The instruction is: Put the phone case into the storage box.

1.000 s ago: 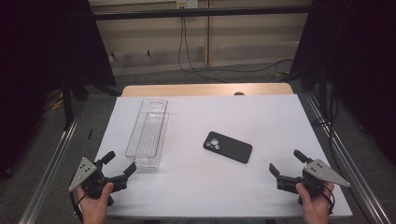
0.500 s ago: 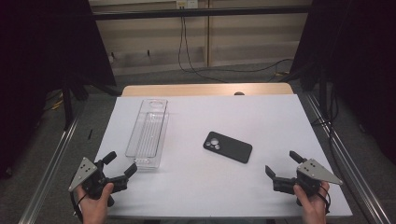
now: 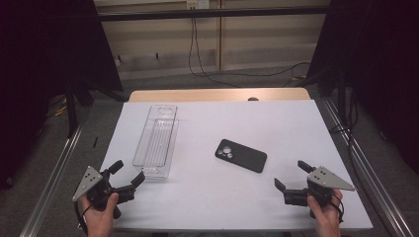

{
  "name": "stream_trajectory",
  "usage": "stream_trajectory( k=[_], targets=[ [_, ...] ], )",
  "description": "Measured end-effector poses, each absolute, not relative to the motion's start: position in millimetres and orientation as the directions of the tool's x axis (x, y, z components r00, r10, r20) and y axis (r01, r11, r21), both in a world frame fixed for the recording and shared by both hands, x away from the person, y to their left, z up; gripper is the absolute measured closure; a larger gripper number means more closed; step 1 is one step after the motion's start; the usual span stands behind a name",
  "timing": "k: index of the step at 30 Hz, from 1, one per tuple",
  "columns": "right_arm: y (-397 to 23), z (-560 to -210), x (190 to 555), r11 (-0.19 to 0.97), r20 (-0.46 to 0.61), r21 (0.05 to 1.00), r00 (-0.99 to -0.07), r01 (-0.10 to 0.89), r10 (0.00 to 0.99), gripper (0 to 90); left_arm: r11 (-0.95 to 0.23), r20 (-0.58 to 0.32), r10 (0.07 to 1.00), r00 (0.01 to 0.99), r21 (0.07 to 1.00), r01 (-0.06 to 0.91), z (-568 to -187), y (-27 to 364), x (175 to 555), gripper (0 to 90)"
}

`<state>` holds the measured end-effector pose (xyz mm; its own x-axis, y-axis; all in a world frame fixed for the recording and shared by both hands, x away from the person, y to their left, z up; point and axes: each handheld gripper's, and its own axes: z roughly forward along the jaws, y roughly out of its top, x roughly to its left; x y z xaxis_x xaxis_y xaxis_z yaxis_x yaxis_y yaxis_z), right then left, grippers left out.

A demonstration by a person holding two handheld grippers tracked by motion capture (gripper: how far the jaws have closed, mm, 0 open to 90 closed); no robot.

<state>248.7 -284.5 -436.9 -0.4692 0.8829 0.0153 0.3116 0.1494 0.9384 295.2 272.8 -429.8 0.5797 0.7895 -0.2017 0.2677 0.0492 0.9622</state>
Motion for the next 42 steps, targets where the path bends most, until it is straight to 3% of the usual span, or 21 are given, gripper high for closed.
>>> stream_trajectory(
  k=[18, 42],
  targets=[
    [-271, -433, 262, 0.142, 0.064, 0.936, -0.550, 0.323, 0.833, 0.8, 0.049, -0.207, 0.789, 0.579, 0.960, 0.277, -431, 274, 297, 3.0],
    [-249, -420, 297, 0.109, 0.068, 0.957, -0.575, 0.269, 0.816, 0.0, 0.039, -0.203, 0.778, 0.594, 0.960, 0.277, -431, 270, 298, 3.0]
  ],
)
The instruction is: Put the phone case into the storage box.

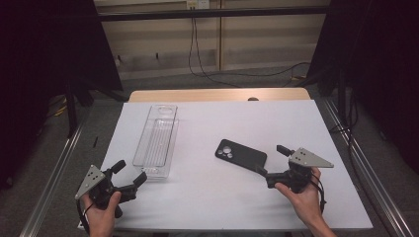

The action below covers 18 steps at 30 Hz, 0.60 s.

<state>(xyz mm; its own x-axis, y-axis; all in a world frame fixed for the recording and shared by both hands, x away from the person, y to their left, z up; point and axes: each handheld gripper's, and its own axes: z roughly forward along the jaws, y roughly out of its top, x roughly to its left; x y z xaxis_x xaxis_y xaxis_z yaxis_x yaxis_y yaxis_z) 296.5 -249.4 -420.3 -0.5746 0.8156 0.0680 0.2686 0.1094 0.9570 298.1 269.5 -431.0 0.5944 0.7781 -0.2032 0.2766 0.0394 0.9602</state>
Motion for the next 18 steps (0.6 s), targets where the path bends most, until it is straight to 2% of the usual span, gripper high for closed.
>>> stream_trajectory(
  k=[18],
  targets=[
    [-236, -422, 320, 0.157, 0.038, 0.952, -0.607, 0.264, 0.794, 0.7, 0.042, -0.203, 0.784, 0.587, 0.960, 0.275, -430, 270, 295, 2.8]
  ],
)
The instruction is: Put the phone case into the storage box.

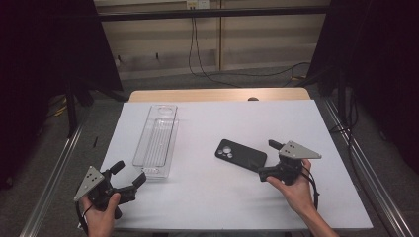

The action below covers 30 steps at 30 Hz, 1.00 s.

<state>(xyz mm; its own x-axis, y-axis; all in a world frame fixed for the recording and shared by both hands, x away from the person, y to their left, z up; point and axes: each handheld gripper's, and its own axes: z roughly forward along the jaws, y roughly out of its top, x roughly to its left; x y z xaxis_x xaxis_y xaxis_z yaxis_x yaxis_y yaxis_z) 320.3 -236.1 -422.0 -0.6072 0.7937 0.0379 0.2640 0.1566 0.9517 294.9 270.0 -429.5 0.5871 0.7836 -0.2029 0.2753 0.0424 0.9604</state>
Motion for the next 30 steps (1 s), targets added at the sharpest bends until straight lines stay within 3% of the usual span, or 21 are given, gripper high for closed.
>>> stream_trajectory(
  k=[30],
  targets=[
    [-204, -408, 391, 0.176, 0.054, 0.943, -0.653, 0.282, 0.756, 0.9, 0.055, -0.218, 0.781, 0.585, 0.957, 0.284, -431, 273, 297, 2.9]
  ],
)
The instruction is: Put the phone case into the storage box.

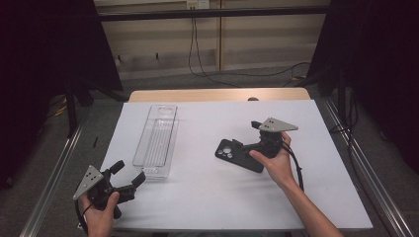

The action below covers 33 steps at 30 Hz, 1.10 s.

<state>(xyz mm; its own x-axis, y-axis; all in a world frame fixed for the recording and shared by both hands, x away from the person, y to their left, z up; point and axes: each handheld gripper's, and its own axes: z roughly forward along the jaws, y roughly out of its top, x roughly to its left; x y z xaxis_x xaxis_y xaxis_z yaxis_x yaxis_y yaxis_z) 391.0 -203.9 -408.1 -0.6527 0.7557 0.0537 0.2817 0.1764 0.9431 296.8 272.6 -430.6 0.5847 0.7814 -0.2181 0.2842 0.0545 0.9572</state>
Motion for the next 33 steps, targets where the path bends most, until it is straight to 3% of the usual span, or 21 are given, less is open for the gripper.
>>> stream_trajectory(
  k=[17, 33],
  targets=[
    [-199, -405, 415, 0.267, 0.119, 0.870, -0.702, 0.415, 0.702, 1.9, 0.052, -0.219, 0.780, 0.587, 0.956, 0.287, -431, 273, 298, 2.9],
    [-194, -407, 423, 0.416, 0.107, 0.760, -0.727, 0.500, 0.678, 2.9, 0.044, -0.217, 0.777, 0.591, 0.955, 0.292, -431, 272, 298, 2.9]
  ],
)
